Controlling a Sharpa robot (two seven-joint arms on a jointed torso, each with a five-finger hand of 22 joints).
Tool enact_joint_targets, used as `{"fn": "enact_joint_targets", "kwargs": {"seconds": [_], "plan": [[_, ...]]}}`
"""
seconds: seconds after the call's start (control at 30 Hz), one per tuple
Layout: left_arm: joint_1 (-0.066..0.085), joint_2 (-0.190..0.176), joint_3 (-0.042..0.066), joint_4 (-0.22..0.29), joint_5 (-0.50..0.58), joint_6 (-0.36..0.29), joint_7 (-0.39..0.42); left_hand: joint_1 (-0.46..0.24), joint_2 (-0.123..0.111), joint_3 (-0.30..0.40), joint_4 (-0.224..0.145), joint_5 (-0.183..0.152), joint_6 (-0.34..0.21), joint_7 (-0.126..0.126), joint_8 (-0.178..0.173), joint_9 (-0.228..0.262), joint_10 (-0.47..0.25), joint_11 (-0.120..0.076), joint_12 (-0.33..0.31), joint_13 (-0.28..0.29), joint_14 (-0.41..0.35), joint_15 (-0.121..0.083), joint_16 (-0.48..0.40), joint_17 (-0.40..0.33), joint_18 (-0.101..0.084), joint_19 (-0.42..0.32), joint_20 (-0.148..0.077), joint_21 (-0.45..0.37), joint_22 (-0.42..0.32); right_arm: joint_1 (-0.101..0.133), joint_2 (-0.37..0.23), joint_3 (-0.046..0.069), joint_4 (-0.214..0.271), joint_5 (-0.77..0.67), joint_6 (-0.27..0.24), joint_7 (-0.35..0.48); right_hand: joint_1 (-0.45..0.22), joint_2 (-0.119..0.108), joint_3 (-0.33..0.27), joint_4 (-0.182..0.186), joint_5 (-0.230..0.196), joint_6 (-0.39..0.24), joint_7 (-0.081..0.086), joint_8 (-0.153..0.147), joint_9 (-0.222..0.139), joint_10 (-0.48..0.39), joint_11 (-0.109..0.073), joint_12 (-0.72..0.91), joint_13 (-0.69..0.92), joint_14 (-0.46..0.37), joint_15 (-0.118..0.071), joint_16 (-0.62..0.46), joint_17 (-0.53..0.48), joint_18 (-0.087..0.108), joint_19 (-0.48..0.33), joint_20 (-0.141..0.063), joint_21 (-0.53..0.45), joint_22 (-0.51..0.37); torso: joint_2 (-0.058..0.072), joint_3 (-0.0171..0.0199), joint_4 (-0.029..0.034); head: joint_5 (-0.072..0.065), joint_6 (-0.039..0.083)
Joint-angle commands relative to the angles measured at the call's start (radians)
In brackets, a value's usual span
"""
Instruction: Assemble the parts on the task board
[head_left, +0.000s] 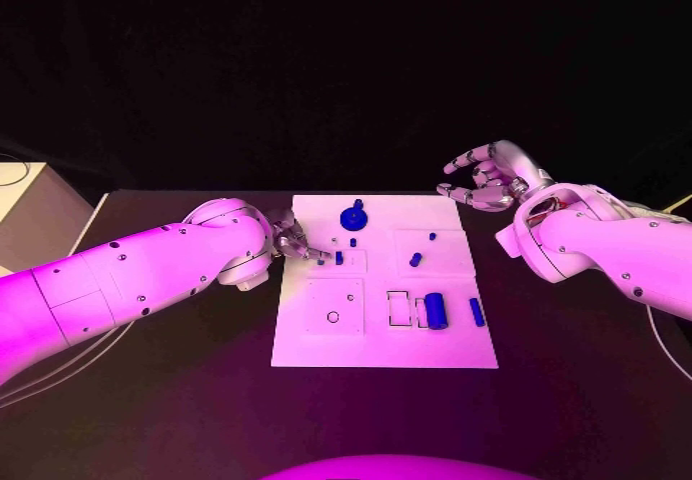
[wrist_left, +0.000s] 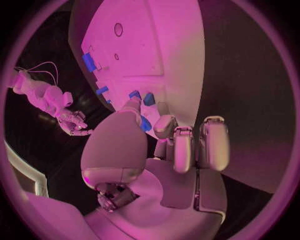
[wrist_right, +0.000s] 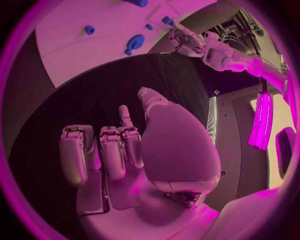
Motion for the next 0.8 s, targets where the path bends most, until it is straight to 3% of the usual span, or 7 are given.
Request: {"fn": "enact_joint_targets", "kwargs": {"seconds": [0.03,0.23,0.6,0.63,0.7,0.73,0.8], "plan": [[0.0,-0.001,0.002,0.004,0.051,-0.027,0.027,0.001,0.009,-0.006,0.0,-0.006,-0.004,-0.001,0.004,0.001,-0.006,-0.001,-0.001,-0.004,0.104,0.008,0.003,0.263,-0.006,-0.004,0.0,-0.007,0.0,-0.001,0.0,0.0,0.001,-0.01,0.01,0.009,-0.006,0.001,0.005,-0.001,0.007,-0.01,0.0,0.007,0.001,0.035,-0.004,-0.004,0.203,0.098,-0.006,-0.006,0.24,0.009,0.067,-0.006,-0.005,0.19,0.0,0.0006,-0.0002,0.001,0.001],[0.0,-0.009,0.012,0.008,0.104,-0.039,0.076,0.006,0.016,-0.015,0.0,-0.009,-0.016,0.003,0.001,0.0,-0.019,0.002,-0.012,-0.022,0.104,0.01,0.003,0.263,-0.001,-0.017,0.001,-0.018,-0.02,-0.001,-0.001,0.0,0.001,-0.01,0.01,0.009,-0.01,-0.001,0.005,0.0,0.009,-0.011,0.0,0.007,0.002,0.036,-0.004,-0.004,0.203,0.098,-0.006,-0.006,0.24,0.009,0.068,-0.006,-0.004,0.192,0.0,0.0006,-0.0008,0.001,0.004],[0.0,-0.015,0.05,0.003,0.143,-0.168,0.31,0.181,0.071,0.063,-0.001,0.011,-0.194,0.077,-0.024,-0.063,-0.337,0.071,-0.193,-0.337,-0.024,0.073,-0.142,0.023,0.063,-0.232,0.054,-0.213,-0.32,-0.001,-0.003,0.0,0.0,-0.009,0.003,0.014,-0.011,-0.001,0.005,0.0,0.009,-0.011,0.0,0.008,0.002,0.033,-0.004,-0.007,0.2,0.098,-0.006,-0.007,0.238,0.01,0.067,-0.006,-0.007,0.189,0.0,-0.0001,-0.0007,0.0,0.01],[0.0,-0.013,0.051,0.0,0.145,-0.177,0.335,0.254,0.065,0.134,0.001,0.013,-0.222,0.094,-0.051,-0.107,-0.401,0.083,-0.215,-0.356,-0.098,0.086,-0.206,-0.071,0.088,-0.329,0.068,-0.307,-0.444,-0.001,-0.003,0.0,0.0,-0.009,0.001,0.016,-0.011,-0.001,0.005,0.0,0.009,-0.011,0.0,0.008,0.002,0.025,-0.004,-0.015,0.193,0.097,-0.006,-0.007,0.237,0.01,0.066,-0.006,-0.01,0.187,0.001,0.0,-0.0006,-0.001,0.011],[0.0,-0.005,0.052,-0.006,0.145,-0.196,0.403,0.371,0.036,0.268,-0.007,0.014,-0.221,0.106,-0.072,-0.161,-0.439,0.095,-0.226,-0.377,-0.124,0.092,-0.218,-0.099,0.093,-0.349,0.075,-0.334,-0.472,-0.001,-0.003,0.0,0.0,-0.007,-0.003,0.02,-0.011,-0.001,0.005,0.0,0.009,-0.012,0.0,0.008,0.002,0.003,-0.004,-0.037,0.174,0.096,-0.006,-0.009,0.233,0.012,0.063,-0.006,-0.015,0.183,0.001,0.0002,-0.0006,-0.001,0.013],[0.0,0.0,0.053,-0.01,0.14,-0.203,0.437,0.397,-0.015,0.362,-0.001,0.007,-0.217,0.121,-0.092,-0.204,-0.472,0.116,-0.251,-0.403,-0.2,0.113,-0.269,-0.175,0.111,-0.434,0.086,-0.409,-0.566,-0.001,-0.003,0.0,0.0,-0.005,-0.006,0.024,-0.011,-0.001,0.006,-0.001,0.01,-0.012,0.0,0.009,0.002,-0.012,-0.004,-0.052,0.161,0.096,-0.006,-0.01,0.231,0.013,0.062,-0.006,-0.019,0.179,0.001,0.0004,-0.0007,-0.001,0.014],[0.0,0.01,0.053,-0.018,0.127,-0.212,0.488,0.408,-0.05,0.463,-0.004,0.006,-0.211,0.122,-0.097,-0.24,-0.494,0.118,-0.281,-0.44,-0.282,0.117,-0.323,-0.261,0.115,-0.467,0.097,-0.436,-0.587,-0.001,-0.003,0.0,-0.001,0.0,-0.01,0.031,-0.008,-0.002,0.012,-0.002,0.01,-0.011,-0.002,0.012,0.003,-0.055,-0.006,-0.099,0.121,0.091,-0.007,-0.018,0.214,0.018,0.053,-0.007,-0.039,0.163,0.001,0.0008,-0.0014,-0.001,0.015]]}}
